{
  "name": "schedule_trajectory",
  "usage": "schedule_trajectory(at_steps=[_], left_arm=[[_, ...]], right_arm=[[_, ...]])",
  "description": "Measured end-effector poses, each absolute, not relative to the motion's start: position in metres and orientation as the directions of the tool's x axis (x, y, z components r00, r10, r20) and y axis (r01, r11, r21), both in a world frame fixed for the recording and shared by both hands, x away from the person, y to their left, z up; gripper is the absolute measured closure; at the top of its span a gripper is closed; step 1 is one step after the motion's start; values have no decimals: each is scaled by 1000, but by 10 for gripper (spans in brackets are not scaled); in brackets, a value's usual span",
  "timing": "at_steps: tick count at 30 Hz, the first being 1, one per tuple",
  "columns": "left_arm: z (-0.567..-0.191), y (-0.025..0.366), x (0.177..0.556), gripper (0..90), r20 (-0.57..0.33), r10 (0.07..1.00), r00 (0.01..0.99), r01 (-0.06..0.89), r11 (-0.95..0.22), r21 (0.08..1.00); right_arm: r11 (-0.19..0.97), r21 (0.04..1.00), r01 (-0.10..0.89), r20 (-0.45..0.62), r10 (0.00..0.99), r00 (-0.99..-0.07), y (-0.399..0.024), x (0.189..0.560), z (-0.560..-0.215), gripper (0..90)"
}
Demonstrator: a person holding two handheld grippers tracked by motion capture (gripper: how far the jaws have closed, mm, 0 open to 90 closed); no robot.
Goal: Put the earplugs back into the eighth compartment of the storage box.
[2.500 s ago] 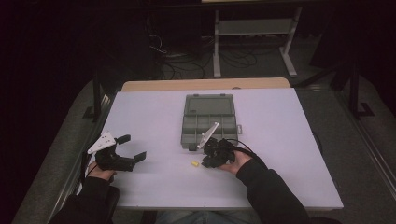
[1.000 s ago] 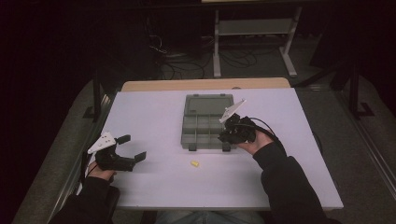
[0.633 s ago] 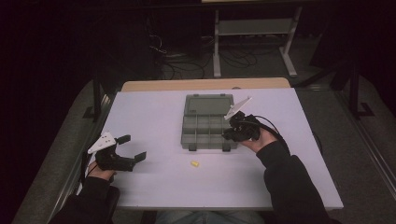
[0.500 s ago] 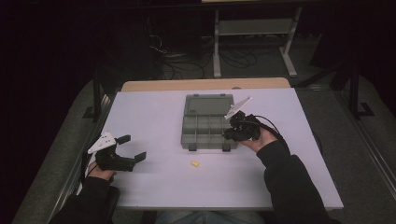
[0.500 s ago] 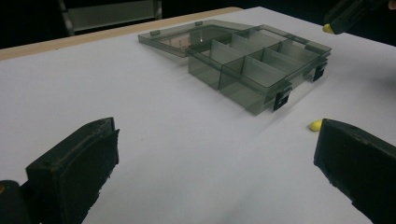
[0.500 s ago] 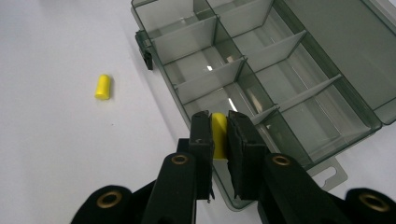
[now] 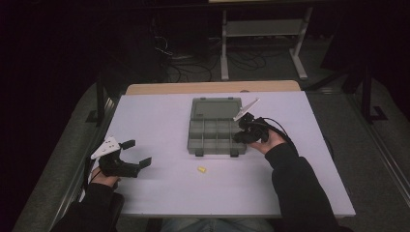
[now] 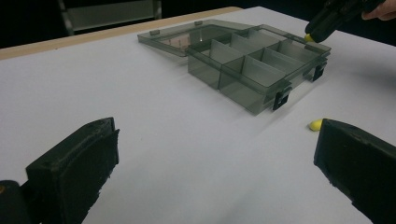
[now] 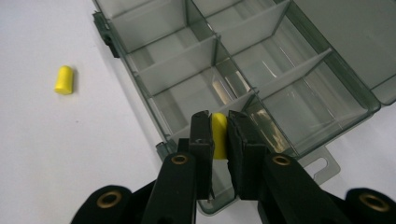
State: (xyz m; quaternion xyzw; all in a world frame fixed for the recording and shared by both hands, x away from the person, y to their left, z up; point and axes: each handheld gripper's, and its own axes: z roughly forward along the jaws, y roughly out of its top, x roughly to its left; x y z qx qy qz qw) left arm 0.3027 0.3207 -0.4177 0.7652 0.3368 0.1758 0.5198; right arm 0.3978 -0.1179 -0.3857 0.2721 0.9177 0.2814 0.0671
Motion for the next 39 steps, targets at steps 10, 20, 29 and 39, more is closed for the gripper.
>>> schedule_trajectory(at_steps=[10, 20, 29, 39], left_arm=[[-418, 321, 303, 0, -81, 699, 711, 332, -233, 914], [-418, 321, 303, 0, -81, 698, 711, 332, -231, 915], [-418, 321, 303, 0, -80, 699, 711, 331, -232, 915], [-418, 320, 302, 0, -79, 700, 710, 331, -232, 915]], right_arm=[[694, 529, 489, 60, 544, -837, -117, 407, -396, 790], [693, 529, 490, 70, 540, -839, -117, 406, -397, 685], [681, 574, 455, 46, 527, -849, -119, 397, -386, 515], [698, 599, 393, 25, 474, -880, -109, 382, -377, 157]])
